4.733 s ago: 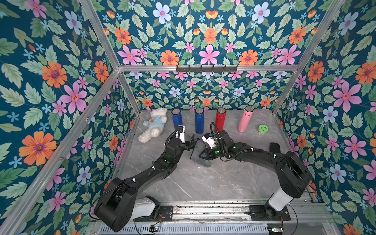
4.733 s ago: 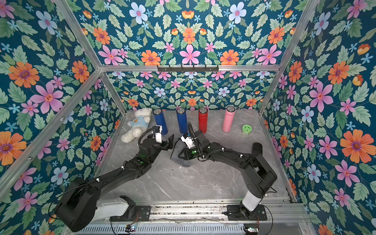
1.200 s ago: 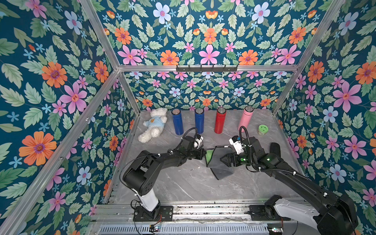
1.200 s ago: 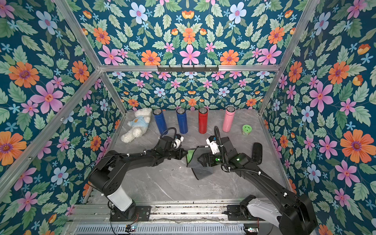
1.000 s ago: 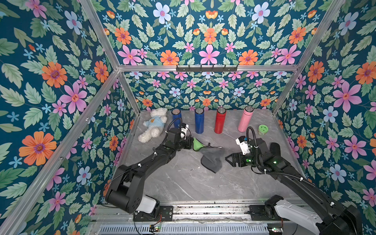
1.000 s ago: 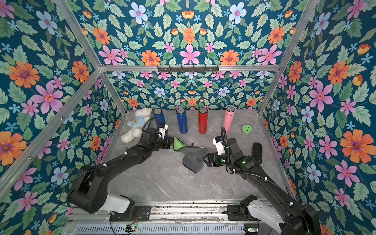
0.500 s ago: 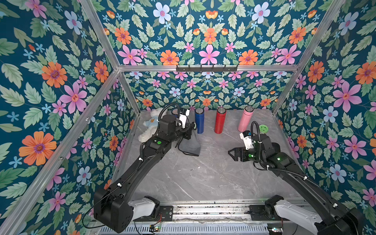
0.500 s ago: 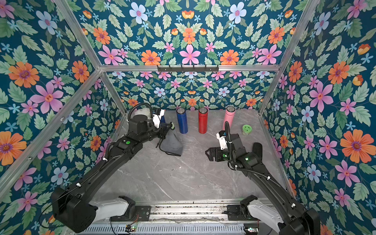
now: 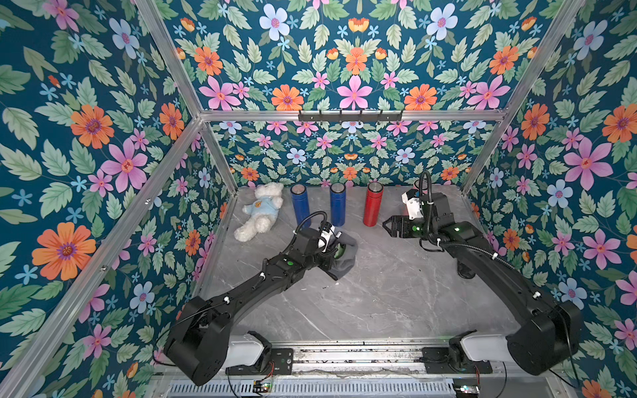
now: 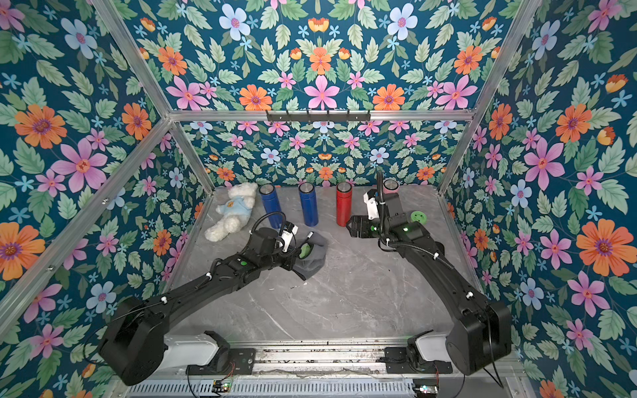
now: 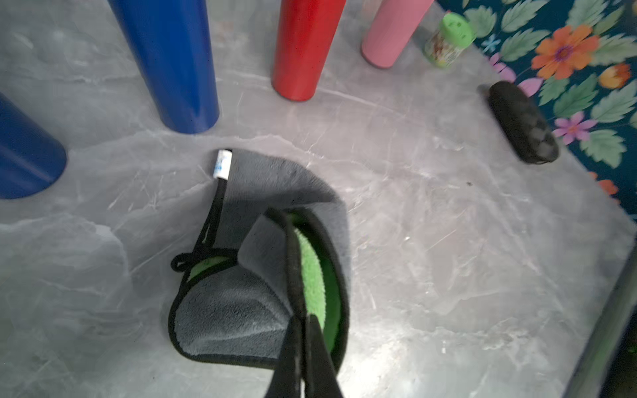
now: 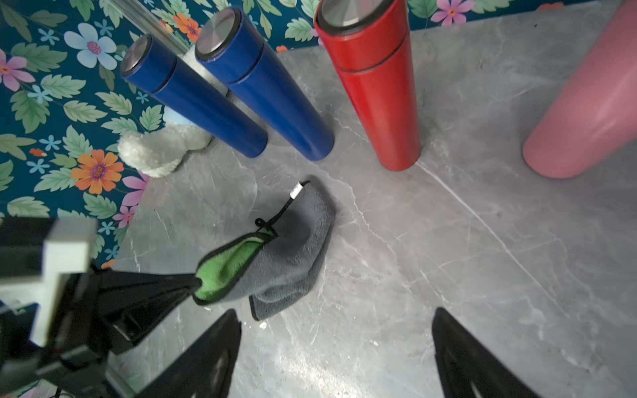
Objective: Wipe the surface of the thermos
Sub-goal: Place the cleaning item at the center of the board, then pick up the cleaning item at the center of the board, then pick up the thermos from the center of the board.
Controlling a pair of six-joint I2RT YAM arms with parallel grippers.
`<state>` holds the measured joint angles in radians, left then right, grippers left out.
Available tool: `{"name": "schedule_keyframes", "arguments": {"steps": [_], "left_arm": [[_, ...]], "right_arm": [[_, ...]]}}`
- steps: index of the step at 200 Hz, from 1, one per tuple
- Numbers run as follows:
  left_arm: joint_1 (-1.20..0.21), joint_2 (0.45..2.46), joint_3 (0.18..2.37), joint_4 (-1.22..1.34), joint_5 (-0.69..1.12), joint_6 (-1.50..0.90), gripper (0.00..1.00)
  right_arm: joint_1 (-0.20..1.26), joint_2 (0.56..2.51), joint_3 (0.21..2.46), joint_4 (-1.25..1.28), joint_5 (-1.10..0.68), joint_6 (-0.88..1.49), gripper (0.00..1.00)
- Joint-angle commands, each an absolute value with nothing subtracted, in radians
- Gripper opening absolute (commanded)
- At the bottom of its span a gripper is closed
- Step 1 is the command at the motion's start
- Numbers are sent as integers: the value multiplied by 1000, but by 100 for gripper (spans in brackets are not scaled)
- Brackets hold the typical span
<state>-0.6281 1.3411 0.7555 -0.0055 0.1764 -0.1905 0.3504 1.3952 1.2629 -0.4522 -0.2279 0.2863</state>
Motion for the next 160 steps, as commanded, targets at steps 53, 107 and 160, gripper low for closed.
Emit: {"name": "schedule_keyframes", "arguments": {"steps": [53,107,160], "left_arm": [[-632,1512,746,132,117,-108,21],[-635,1460,735,82,137,-78,90],[-634,1498,766,75,157,-48,99]], "right_arm": [[347,1767,1668,-572,-130,195,85],[347,1992,1946,-674,-100,169,85],[348,2139,2161,-772,-89,152,85]]}}
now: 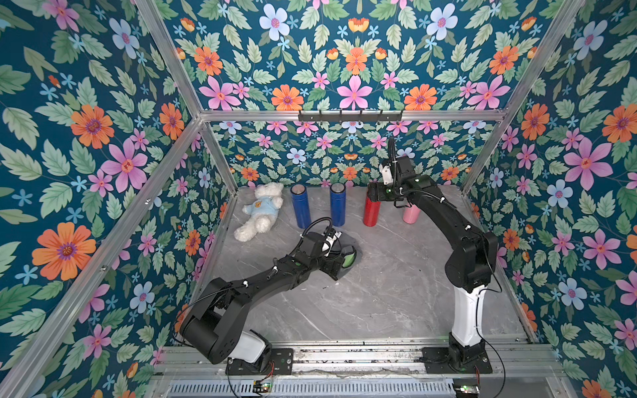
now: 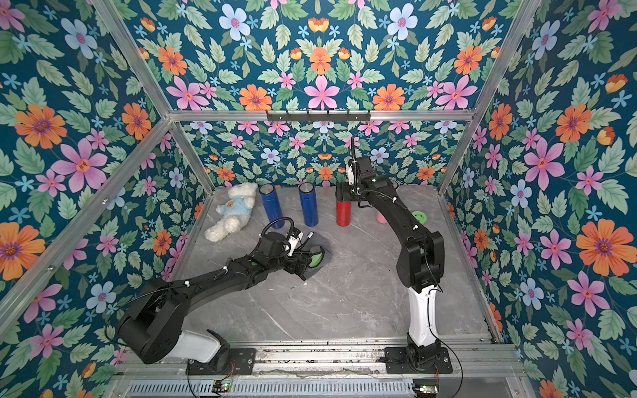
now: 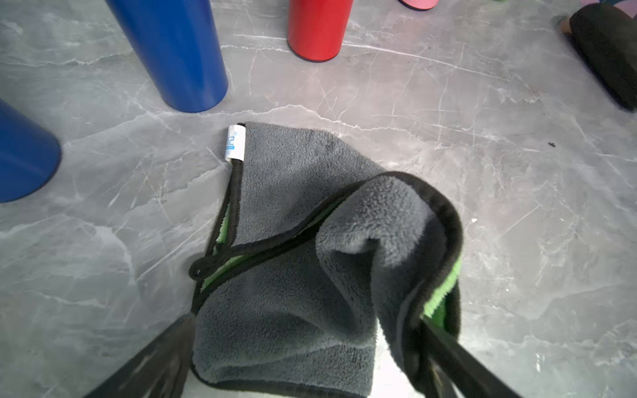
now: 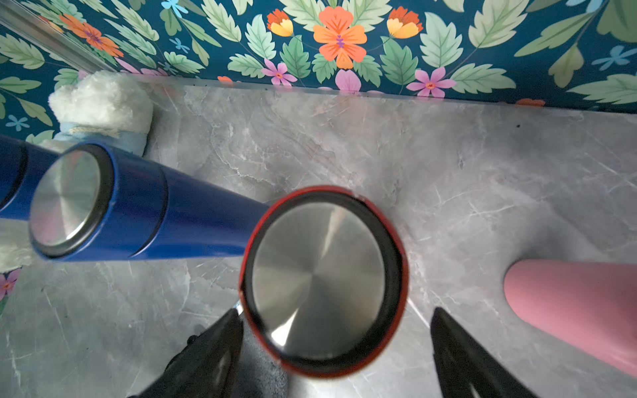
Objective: Wipe the surface of the thermos
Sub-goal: Pick up the thermos from the center of the board.
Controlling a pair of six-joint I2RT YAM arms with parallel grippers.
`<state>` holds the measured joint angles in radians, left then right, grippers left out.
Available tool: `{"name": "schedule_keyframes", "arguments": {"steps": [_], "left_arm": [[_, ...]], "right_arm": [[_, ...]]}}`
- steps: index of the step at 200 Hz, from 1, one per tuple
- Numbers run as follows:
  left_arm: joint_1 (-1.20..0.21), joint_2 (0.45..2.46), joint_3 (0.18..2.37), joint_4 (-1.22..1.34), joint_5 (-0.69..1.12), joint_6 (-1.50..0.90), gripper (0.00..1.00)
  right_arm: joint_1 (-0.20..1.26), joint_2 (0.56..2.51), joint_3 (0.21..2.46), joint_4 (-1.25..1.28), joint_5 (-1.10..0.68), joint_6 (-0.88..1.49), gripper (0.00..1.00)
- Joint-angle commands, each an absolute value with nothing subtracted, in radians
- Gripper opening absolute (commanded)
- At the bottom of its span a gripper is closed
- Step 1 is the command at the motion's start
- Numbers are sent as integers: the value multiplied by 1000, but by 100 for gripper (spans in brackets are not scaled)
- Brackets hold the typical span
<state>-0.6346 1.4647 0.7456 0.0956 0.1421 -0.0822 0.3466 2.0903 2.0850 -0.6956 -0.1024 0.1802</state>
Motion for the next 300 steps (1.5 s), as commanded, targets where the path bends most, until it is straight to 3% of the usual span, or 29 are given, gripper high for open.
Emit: {"name": "schedule_keyframes", "arguments": {"steps": [1,92,159,194,230,257,300], "left_arm": [[-634,1501,767,75,158,-48,99],[-632,1757,863,126,278,-70,99],[-632,1823,871,115,297,-95,96],[-633,1832,861,111,302,-108,80],[-633,1821,843,95,317,-113,44],[-634,1804,818,103,309,-122,0],[-633,1711,731,196,284,-159,0]], "right_arm": [[347,2142,2165,-776,-89,152,85],[348,2292,2386,-887,-65,117,84],[353,2317,2413,-928,-49,98,76],[357,2309,2393,-932,-43,91,64],[358,2307,2386,-931,-40,86,51],[358,2307,2387,-931,-44,85,37],[358,2304,2392,-937,-40,77,4]]}}
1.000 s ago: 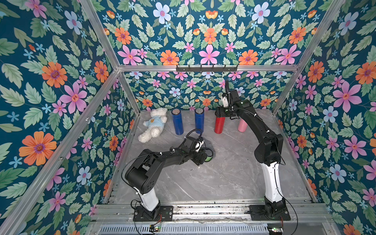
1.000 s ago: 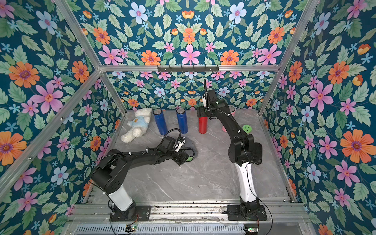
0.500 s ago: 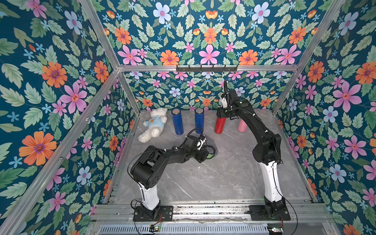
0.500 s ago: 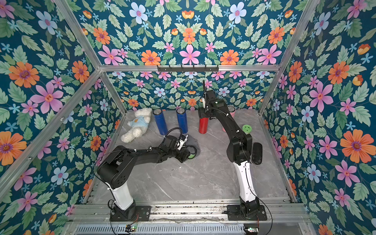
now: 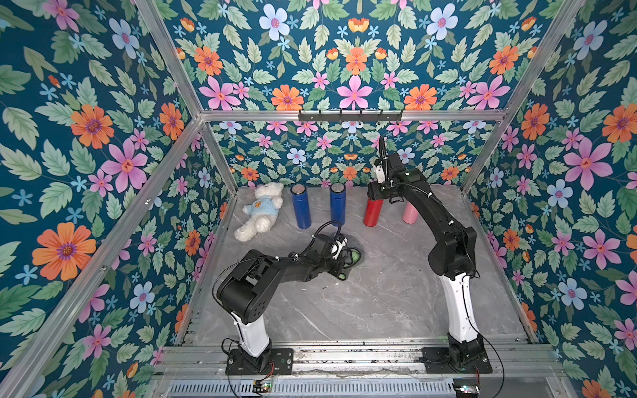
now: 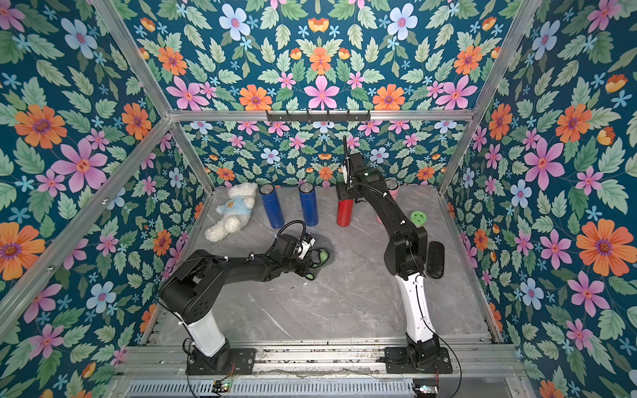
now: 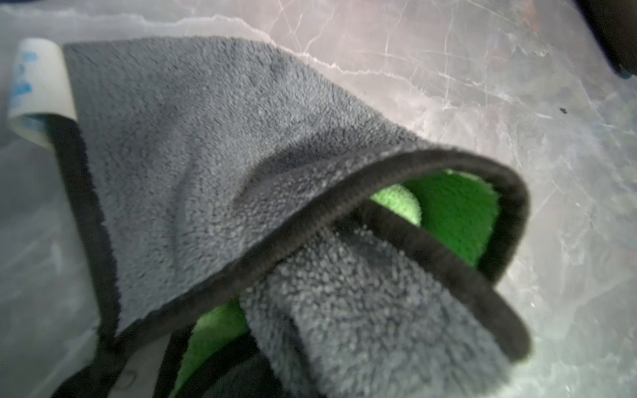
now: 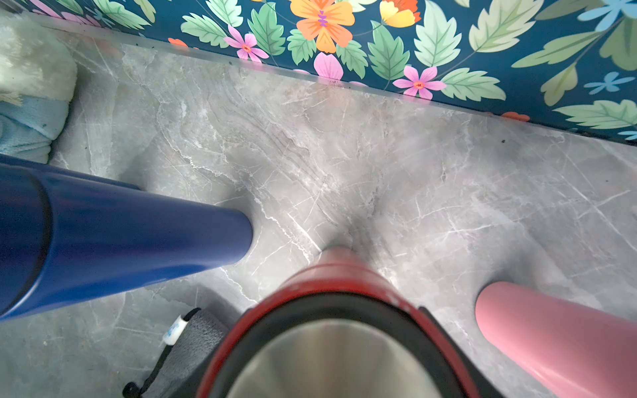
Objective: Wipe the surface of the thermos
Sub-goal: Pick up the thermos from the center of the board, then wipe the dirt from the surface of the thermos.
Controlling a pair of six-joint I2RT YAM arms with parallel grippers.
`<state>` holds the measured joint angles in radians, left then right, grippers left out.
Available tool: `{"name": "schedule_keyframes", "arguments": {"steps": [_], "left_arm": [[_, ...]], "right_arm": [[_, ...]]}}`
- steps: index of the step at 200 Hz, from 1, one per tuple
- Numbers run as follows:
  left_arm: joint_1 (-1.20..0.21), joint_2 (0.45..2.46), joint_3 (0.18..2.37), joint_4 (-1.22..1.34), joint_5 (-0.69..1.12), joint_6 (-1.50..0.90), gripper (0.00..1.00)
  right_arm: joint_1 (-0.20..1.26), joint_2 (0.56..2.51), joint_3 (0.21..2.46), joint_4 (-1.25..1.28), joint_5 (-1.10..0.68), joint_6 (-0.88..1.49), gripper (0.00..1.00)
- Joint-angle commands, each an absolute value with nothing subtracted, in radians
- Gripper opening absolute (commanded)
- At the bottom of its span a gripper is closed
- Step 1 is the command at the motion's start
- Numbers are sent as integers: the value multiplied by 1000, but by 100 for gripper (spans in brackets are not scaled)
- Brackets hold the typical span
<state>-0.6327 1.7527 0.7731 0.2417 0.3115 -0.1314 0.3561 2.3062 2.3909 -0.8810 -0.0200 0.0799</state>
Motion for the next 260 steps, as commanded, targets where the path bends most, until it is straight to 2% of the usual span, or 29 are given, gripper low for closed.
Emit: {"name": "schedule_keyframes", "arguments": {"steps": [1,13,98,138,192,238,260], "left_arm": [[-632,1708,728,197,283,-161,0],[-632,1666,703,221,270,-167,0],[-623,1434,615,329,209,-216,0],[-614,1347,614,357,221,-238,0],[-601,1232,665,354,356,-282,0],[-597,1206,703,441,549,-383,0],[-598,1215,697,501,616,-441,0]], "right_arm": [[358,2303,2392,-937,-39,76,4],[358,2297,2391,-934,-38,73,0],[359,2175,2307,-939,-45,15,0],[378,1912,1972,-771,-96,-40,0],[456,1515,1523,-619,-180,-164,0],[543,1313,1288,-563,-274,-223,0],[620,1270,1219,-536,-260,-233,0]]}}
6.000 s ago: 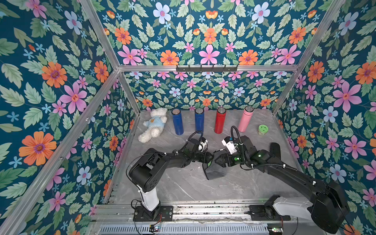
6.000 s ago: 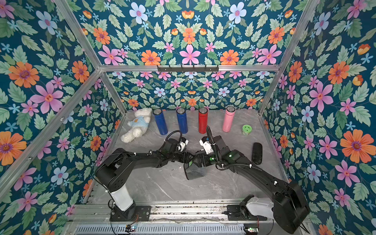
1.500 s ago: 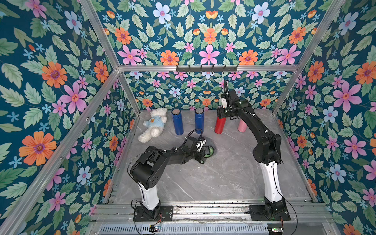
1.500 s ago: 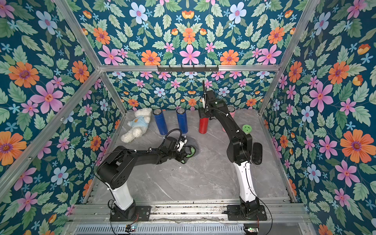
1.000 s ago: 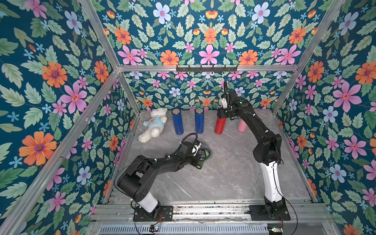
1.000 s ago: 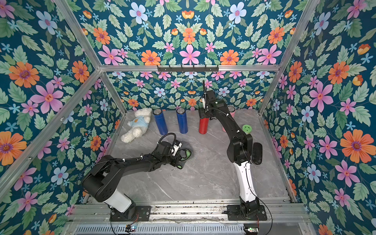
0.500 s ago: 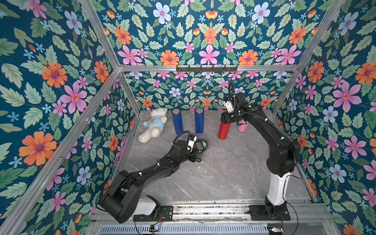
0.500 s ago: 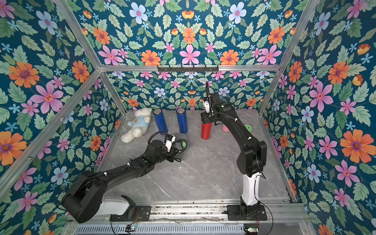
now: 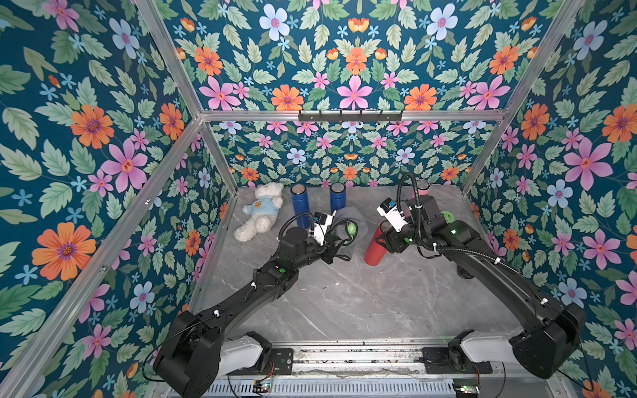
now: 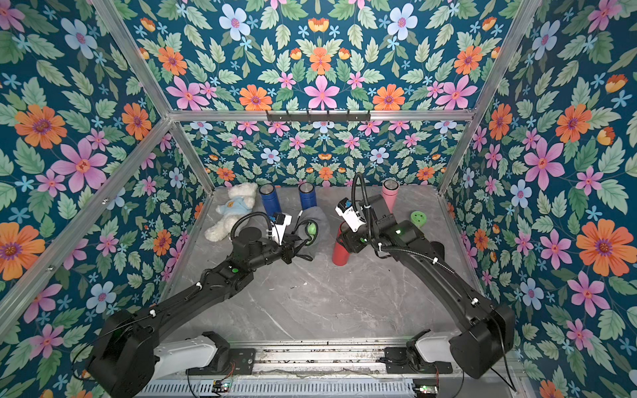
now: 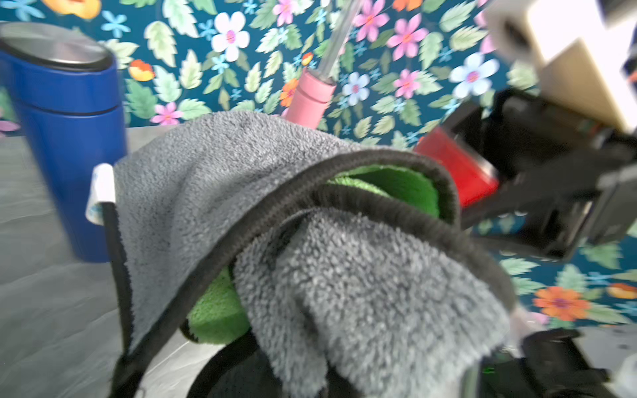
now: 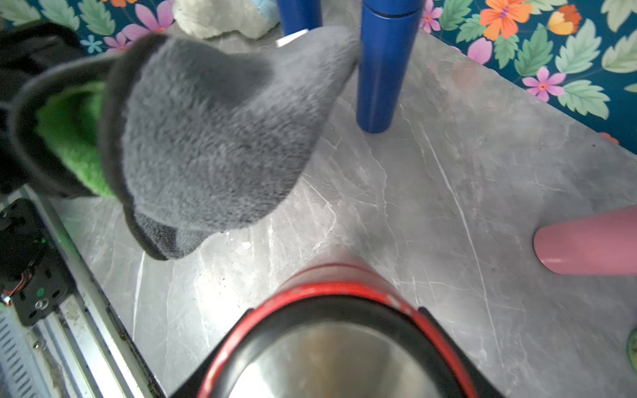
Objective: Wipe the surface of the thermos
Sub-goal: Wipe the dirt from the surface of the thermos.
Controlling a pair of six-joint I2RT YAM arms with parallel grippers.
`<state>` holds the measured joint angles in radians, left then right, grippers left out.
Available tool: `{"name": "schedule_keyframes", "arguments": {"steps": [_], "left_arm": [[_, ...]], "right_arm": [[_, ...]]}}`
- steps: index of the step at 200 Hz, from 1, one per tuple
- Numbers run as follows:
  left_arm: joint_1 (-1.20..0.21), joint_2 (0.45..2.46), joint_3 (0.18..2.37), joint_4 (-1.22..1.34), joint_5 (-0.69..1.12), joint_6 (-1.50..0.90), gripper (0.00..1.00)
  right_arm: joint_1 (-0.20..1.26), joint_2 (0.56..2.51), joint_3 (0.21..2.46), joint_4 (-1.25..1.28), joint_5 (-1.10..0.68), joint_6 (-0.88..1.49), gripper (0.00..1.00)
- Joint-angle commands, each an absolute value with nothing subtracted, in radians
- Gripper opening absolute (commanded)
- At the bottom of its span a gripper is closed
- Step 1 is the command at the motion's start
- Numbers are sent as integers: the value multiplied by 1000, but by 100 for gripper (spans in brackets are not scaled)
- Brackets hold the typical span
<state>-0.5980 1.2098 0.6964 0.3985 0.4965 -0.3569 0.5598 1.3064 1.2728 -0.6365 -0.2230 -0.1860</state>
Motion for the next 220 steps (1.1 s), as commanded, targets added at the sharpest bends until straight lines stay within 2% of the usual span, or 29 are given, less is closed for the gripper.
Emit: {"name": "schedule_keyframes", "arguments": {"steps": [1,53,130,220], "left_arm": [[-598,1215,696,505,618,-444,0],[-615,1249,609,711,674,-591,0],[-685,1288,461,853,558,-680,0],[-731,1561,437,996,519,-687,0]], "right_arm": [[625,1268,1215,-534,-256,-233,0],[749,1283,1128,-430,-136,-189,0],[784,1354,1081,-288,-57,-150,0],[785,1307,990,-237,-55,-121,0]]}}
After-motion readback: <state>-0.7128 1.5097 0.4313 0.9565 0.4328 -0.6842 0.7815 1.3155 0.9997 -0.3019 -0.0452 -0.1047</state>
